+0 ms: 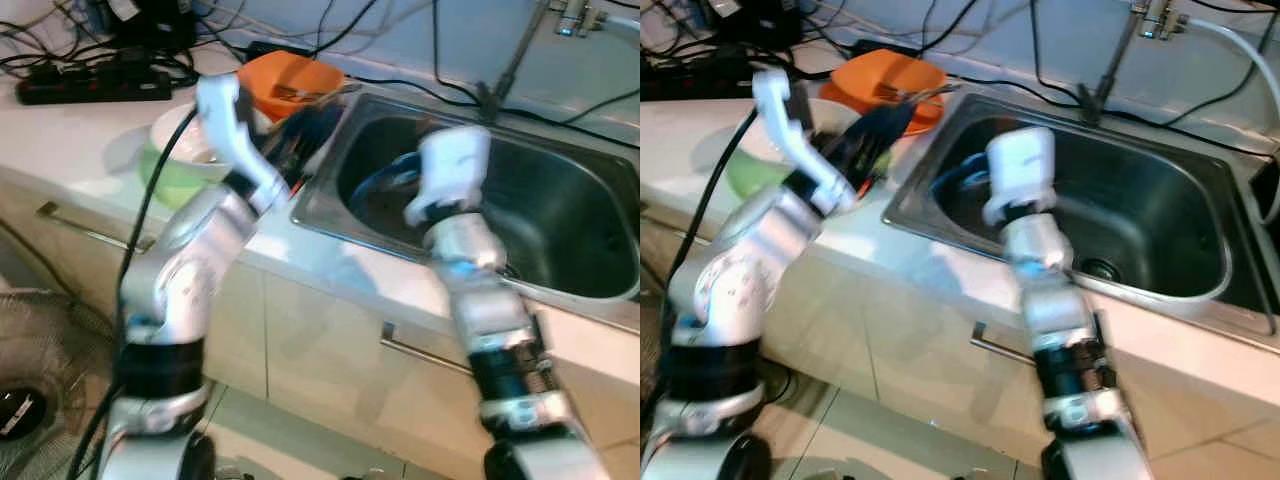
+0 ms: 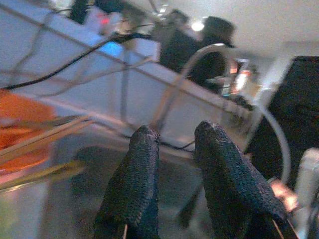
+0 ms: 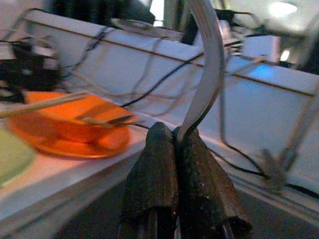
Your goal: Kitchen organization
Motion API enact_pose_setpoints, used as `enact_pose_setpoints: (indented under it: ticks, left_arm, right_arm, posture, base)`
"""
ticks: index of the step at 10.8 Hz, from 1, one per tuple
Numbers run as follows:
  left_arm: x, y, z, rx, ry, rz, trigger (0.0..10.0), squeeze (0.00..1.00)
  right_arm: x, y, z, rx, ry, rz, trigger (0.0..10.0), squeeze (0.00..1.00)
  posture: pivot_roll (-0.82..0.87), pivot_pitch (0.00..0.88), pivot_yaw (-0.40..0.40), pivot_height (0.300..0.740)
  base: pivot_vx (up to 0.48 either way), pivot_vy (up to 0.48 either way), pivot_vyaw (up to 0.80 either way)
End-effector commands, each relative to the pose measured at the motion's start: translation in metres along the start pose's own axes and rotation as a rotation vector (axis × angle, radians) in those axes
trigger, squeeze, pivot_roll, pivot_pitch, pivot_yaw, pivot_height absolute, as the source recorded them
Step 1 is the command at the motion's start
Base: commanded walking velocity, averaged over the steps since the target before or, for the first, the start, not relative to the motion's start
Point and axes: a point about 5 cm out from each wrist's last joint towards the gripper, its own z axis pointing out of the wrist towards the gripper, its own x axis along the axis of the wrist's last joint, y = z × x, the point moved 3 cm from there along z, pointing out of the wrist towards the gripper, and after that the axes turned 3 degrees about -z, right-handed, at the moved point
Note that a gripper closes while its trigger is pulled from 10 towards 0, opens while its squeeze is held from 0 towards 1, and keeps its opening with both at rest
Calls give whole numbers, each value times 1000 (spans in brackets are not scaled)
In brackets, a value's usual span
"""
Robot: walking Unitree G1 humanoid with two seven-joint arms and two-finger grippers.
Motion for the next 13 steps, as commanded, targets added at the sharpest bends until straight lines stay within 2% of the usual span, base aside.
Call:
enact_pose_setpoints:
  ticks: [1,2,4,5,6,8,10,12,13]
  left_arm:
    - [-18,4,-2,-16,-91,83,10000,0]
    - [-36,0,-8,-8,-173,161,10000,0]
    - [-60,1,-14,-19,-266,215,10000,0]
    - [-73,3,-20,-29,-325,241,10000,0]
    - [-78,4,-23,-38,-354,258,10000,0]
    - [-84,6,-31,-47,-391,274,10000,0]
    - [-86,1,-36,-30,-417,297,10000,0]
    - [-87,3,-37,-40,-428,305,10000,0]
    - [-88,5,-37,-44,-431,303,10000,0]
  right_arm:
    - [-6,14,10,-44,-48,25,10000,0]
    - [-9,20,18,-63,-78,48,10000,0]
    - [-22,21,26,-53,-140,76,10000,0]
    - [-38,22,27,-67,-212,134,10000,0]
    - [-46,20,26,-55,-243,111,10000,0]
    - [-71,18,18,-57,-338,131,10000,0]
    - [-81,19,15,-58,-378,144,10000,0]
    - [-87,20,12,-65,-397,155,10000,0]
    - [-88,20,12,-65,-397,158,10000,275]
  posture:
    - [-57,48,-94,740]
    - [-57,48,-94,740]
    - [-52,49,-105,740]
    - [-46,54,-112,740]
    - [-42,56,-115,740]
    - [-27,69,-122,740]
    - [-24,75,-123,740]
    - [-18,73,-123,740]
    - [-18,71,-122,740]
  base:
    - [0,0,0]
    - [0,0,0]
    - [0,0,0]
    - [0,0,0]
    - [0,0,0]
    - [0,0,0]
    - [0,0,0]
    - [0,0,0]
    - [0,0,0]
